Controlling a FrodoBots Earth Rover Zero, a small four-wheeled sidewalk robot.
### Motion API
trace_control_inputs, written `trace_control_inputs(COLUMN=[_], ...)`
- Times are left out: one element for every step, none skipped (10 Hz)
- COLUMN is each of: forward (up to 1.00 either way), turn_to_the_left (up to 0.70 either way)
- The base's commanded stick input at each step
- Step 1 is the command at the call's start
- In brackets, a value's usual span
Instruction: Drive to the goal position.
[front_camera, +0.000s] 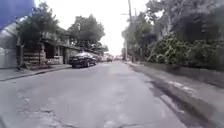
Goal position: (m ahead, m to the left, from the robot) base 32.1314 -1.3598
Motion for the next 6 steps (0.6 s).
trace_control_inputs(forward=[1.00,1.00,1.00,1.00,1.00,1.00], turn_to_the_left=[0.04,0.04,0.04,0.04,0.04,0.04])
